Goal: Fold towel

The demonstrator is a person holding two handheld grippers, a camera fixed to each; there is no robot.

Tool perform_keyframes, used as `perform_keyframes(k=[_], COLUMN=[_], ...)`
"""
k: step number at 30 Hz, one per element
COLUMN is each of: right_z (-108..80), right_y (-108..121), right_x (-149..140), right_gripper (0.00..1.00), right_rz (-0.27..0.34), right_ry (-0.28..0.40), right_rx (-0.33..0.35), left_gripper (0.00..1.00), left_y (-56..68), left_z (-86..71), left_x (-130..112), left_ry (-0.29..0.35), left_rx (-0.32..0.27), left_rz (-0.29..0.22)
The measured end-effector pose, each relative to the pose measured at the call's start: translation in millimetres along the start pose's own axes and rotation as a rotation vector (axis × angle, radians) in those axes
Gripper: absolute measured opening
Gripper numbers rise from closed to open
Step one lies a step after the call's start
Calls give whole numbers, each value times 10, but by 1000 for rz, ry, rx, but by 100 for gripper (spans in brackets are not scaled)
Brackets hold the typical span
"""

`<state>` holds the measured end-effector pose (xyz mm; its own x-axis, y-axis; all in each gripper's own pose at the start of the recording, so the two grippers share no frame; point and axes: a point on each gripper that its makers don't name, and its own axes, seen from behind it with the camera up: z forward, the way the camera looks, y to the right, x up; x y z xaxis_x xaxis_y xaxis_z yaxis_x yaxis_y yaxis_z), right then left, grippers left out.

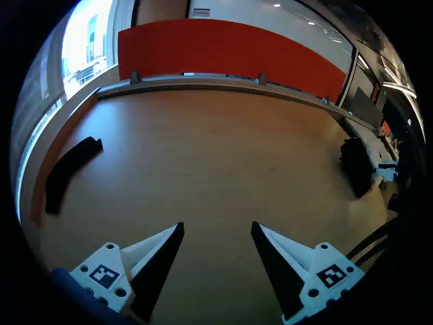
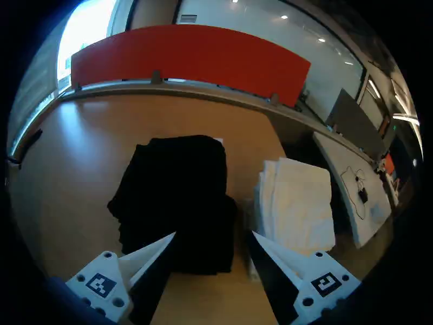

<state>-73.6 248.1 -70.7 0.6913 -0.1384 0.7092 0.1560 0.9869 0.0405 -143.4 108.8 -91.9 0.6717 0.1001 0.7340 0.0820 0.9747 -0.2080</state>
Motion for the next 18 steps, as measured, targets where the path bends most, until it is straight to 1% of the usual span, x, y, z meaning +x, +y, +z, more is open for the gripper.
perform_keyframes(k=[4, 8, 18], right_z=[-34, -69, -223], right_y=[-22, -56, -212], right_x=[66, 155, 536], right_gripper=[96, 97, 97], right_rz=[8, 14, 21], right_ry=[20, 48, 178], right_rx=[-5, -11, -32], left_gripper=[92, 92, 92], left_y=[-12, -27, -36], left_z=[-12, -21, -30], left_x=[9, 27, 106], left_ry=[5, 13, 33], left_rx=[-2, -3, -11], left_rz=[-1, 0, -2])
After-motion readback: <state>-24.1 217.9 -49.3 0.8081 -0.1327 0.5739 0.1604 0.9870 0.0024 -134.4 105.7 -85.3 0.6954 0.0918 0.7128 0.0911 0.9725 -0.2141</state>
